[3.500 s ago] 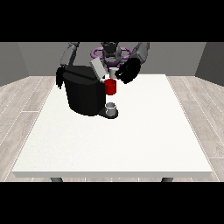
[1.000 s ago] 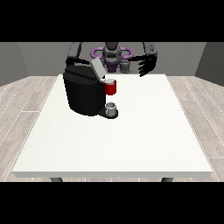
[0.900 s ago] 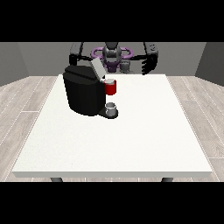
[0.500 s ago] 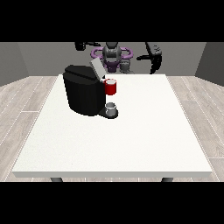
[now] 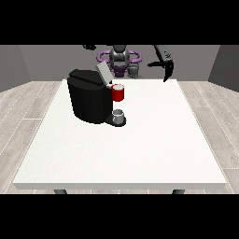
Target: Insert the coffee pod into the coffee machine and close the lid
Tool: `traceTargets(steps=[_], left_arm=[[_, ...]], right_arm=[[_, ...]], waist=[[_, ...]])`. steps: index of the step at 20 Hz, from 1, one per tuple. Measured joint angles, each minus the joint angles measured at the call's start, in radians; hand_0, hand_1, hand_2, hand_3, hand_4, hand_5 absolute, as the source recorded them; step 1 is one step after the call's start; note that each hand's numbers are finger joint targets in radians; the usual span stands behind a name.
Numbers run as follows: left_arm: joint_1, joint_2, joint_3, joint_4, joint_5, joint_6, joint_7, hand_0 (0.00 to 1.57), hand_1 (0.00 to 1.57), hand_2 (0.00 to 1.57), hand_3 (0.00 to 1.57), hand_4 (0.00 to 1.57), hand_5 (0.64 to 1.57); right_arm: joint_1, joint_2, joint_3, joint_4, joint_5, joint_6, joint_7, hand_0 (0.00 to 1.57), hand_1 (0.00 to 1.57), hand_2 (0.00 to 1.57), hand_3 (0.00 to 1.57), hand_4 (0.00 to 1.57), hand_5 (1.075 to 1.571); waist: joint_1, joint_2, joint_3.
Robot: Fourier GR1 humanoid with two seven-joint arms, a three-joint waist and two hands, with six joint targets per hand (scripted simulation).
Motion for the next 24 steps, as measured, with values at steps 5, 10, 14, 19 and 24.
traceTargets(steps=[5, 10, 14, 19, 24], left_arm=[[0.011, -0.04, -0.042, -0.097, 0.023, 0.003, 0.007, 0.0, 0.0, 0.0, 0.0, 0.2, 1.571], [0.034, -0.026, -0.06, -0.17, 0.058, -0.031, 0.009, 0.0, 0.0, 0.0, 0.0, 0.2, 1.571], [0.049, -0.037, -0.089, -0.24, 0.066, -0.022, 0.013, 0.0, 0.0, 0.0, 0.0, 0.23, 1.571], [0.089, -0.043, -0.123, -0.322, 0.065, -0.014, 0.009, 0.0, 0.0, 0.0, 0.0, 0.37, 1.571], [0.097, -0.027, -0.127, -0.379, 0.093, -0.029, 0.038, 0.0, 0.0, 0.0, 0.0, 0.31, 1.571]], right_arm=[[-0.086, -0.001, -0.015, 0.011, 0.033, -0.067, 0.021, 0.0, 0.0, 0.0, 0.0, 0.26, 1.571], [-0.165, -0.001, -0.039, 0.05, 0.086, -0.114, 0.04, 0.0, 0.0, 0.0, 0.0, 0.23, 1.571], [-0.227, 0.001, -0.064, 0.111, 0.096, -0.144, 0.038, 0.0, 0.0, 0.0, 0.0, 0.33, 1.571], [-0.296, -0.032, -0.156, 0.194, 0.068, -0.131, 0.017, 0.0, 0.0, 0.0, 0.0, 0.36, 1.571], [-0.375, -0.065, -0.229, 0.283, 0.046, -0.124, -0.002, 0.0, 0.0, 0.0, 0.0, 0.42, 1.571]], waist=[[0.054, 0.087, 0.0003], [0.085, 0.144, 0.0002], [0.103, 0.184, 0.0003], [0.122, 0.221, 0.0005], [0.138, 0.257, 0.0005]])
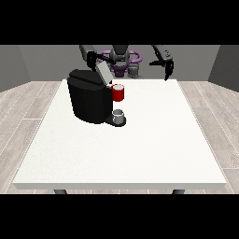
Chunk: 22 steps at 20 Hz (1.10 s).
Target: Insert the coffee pod into the coffee machine and close the lid
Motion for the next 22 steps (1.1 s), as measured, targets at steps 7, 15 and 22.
traceTargets(steps=[7, 15, 22], left_arm=[[-0.005, 0.016, 0.012, -0.017, 0.035, 0.002, -0.001, 0.0, 0.0, 0.0, 0.0, 0.37, 1.571], [-0.013, 0.022, -0.003, -0.024, 0.037, 0.015, -0.008, 0.0, 0.0, 0.0, 0.0, 0.4, 1.571], [-0.051, 0.028, 0.005, 0.005, 0.049, 0.024, 0.001, 0.0, 0.0, 0.0, 0.0, 0.36, 1.571]], right_arm=[[-0.067, -0.005, -0.037, 0.095, -0.016, 0.002, -0.058, 0.0, 0.0, 0.0, 0.0, 0.44, 1.571], [-0.141, -0.02, -0.065, 0.157, -0.022, -0.002, -0.079, 0.0, 0.0, 0.0, 0.0, 0.4, 1.571], [-0.195, -0.02, -0.058, 0.177, -0.005, -0.014, -0.079, 0.0, 0.0, 0.0, 0.0, 0.44, 1.571]], waist=[[-0.003, 0.036, -0.0036], [0.007, 0.057, -0.0078], [0.011, 0.087, -0.0079]])
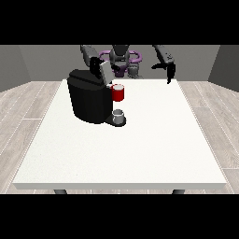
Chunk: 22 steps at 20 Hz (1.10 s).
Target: Insert the coffee pod into the coffee machine and close the lid
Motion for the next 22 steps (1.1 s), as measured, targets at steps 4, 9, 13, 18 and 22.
traceTargets(steps=[4, 9, 13, 18, 22], left_arm=[[-0.019, 0.014, 0.012, 0.043, 0.001, -0.001, -0.037, 0.0, 0.0, 0.0, 0.0, 0.38, 1.571], [-0.054, 0.028, 0.018, 0.075, 0.008, -0.012, -0.036, 0.0, 0.0, 0.0, 0.0, 0.38, 1.571], [-0.071, 0.019, 0.004, 0.083, 0.003, -0.014, -0.032, 0.0, 0.0, 0.0, 0.0, 0.39, 1.571], [-0.103, 0.029, 0.01, 0.107, 0.016, -0.03, -0.033, 0.0, 0.0, 0.0, 0.0, 0.36, 1.571], [-0.113, 0.05, 0.021, 0.155, 0.016, -0.041, -0.063, 0.0, 0.0, 0.0, 0.0, 0.4, 1.571]], right_arm=[[-0.031, 0.019, 0.014, 0.001, 0.011, -0.02, 0.021, 0.0, 0.0, 0.0, 0.0, 0.42, 1.571], [-0.066, 0.029, 0.024, -0.018, 0.013, -0.05, 0.122, 0.0, 0.0, 0.0, 0.0, 0.37, 1.571], [-0.115, 0.026, 0.044, -0.001, 0.05, -0.08, 0.171, 0.0, 0.0, 0.0, 0.0, 0.37, 1.571], [-0.203, 0.03, 0.105, 0.023, 0.124, -0.084, 0.158, 0.0, 0.0, 0.0, 0.0, 0.37, 1.571], [-0.245, 0.061, 0.144, 0.03, 0.13, -0.091, 0.162, 0.0, 0.0, 0.0, 0.0, 0.41, 1.571]], waist=[[-0.004, 0.015, 0.0072], [0.005, 0.024, 0.0157], [0.04, 0.042, 0.0164], [0.076, 0.065, 0.0097], [0.07, 0.064, 0.0081]])
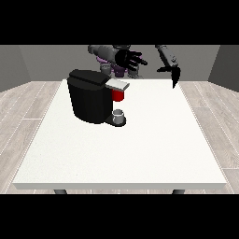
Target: Insert the coffee pod into the coffee machine and close the lid
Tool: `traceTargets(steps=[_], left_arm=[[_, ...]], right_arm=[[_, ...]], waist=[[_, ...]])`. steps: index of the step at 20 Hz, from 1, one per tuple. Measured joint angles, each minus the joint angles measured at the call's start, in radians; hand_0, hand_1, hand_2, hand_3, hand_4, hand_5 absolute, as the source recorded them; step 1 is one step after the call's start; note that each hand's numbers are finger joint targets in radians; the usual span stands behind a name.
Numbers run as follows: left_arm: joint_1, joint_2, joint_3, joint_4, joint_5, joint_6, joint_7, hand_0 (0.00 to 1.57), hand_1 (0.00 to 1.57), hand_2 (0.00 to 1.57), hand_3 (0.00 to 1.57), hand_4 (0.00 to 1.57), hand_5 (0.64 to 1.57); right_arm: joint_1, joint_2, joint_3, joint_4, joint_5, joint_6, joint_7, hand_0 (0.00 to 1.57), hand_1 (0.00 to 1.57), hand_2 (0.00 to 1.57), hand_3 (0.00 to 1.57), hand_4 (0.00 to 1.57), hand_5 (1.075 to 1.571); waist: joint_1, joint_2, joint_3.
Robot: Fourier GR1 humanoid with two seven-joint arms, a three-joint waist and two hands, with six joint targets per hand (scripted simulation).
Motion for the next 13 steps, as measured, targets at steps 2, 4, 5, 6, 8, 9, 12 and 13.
traceTargets(steps=[2, 4, 5, 6, 8, 9, 12, 13], left_arm=[[0.004, 0.006, 0.002, 0.008, 0.003, -0.007, -0.012, 0.0, 0.0, 0.0, 0.0, 0.32, 1.571], [0.006, 0.012, 0.007, 0.023, 0.006, -0.01, -0.022, 0.0, 0.0, 0.0, 0.0, 0.34, 1.571], [0.018, 0.014, 0.006, 0.033, 0.004, -0.014, -0.034, 0.0, 0.0, 0.0, 0.0, 0.35, 1.571], [0.026, 0.0, -0.002, 0.031, -0.001, -0.003, -0.028, 0.0, 0.0, 0.0, 0.0, 0.39, 1.571], [0.025, -0.006, -0.003, 0.038, 0.0, 0.001, -0.036, 0.0, 0.0, 0.0, 0.0, 0.37, 1.571], [0.025, -0.01, -0.012, 0.039, -0.004, 0.0, -0.033, 0.0, 0.0, 0.0, 0.0, 0.35, 1.571], [0.026, -0.023, -0.02, 0.047, -0.006, 0.003, -0.032, 0.0, 0.0, 0.0, 0.0, 0.17, 1.571], [0.032, -0.023, -0.023, 0.05, -0.009, 0.001, -0.043, 0.0, 0.0, 0.0, 0.0, 0.17, 1.571]], right_arm=[[-0.023, 0.001, -0.004, 0.011, -0.005, 0.019, -0.011, 0.0, 0.0, 0.0, 0.0, 0.44, 1.571], [-0.005, 0.012, 0.024, 0.013, -0.017, 0.02, -0.034, 0.0, 0.0, 0.0, 0.0, 0.43, 1.571], [0.011, 0.016, 0.045, 0.008, -0.03, 0.026, -0.037, 0.0, 0.0, 0.0, 0.0, 0.47, 1.571], [0.025, 0.019, 0.062, 0.01, -0.039, 0.034, -0.036, 0.0, 0.0, 0.0, 0.0, 0.47, 1.571], [0.056, 0.023, 0.101, 0.012, -0.047, 0.042, -0.071, 0.0, 0.0, 0.0, 0.0, 0.49, 1.571], [0.074, 0.024, 0.128, 0.014, -0.054, 0.034, -0.083, 0.0, 0.0, 0.0, 0.0, 0.53, 1.571], [0.126, 0.027, 0.207, -0.003, -0.085, 0.071, -0.13, 0.0, 0.0, 0.0, 0.0, 0.51, 1.571], [0.15, 0.027, 0.237, -0.014, -0.097, 0.077, -0.153, 0.0, 0.0, 0.0, 0.0, 0.46, 1.571]], waist=[[0.001, 0.0, -0.0003], [-0.002, -0.008, -0.0006], [-0.003, -0.018, -0.0005], [-0.003, -0.036, -0.0005], [-0.009, -0.036, -0.0006], [-0.003, -0.038, -0.0005], [-0.006, -0.054, -0.0004], [-0.005, -0.057, -0.0005]])
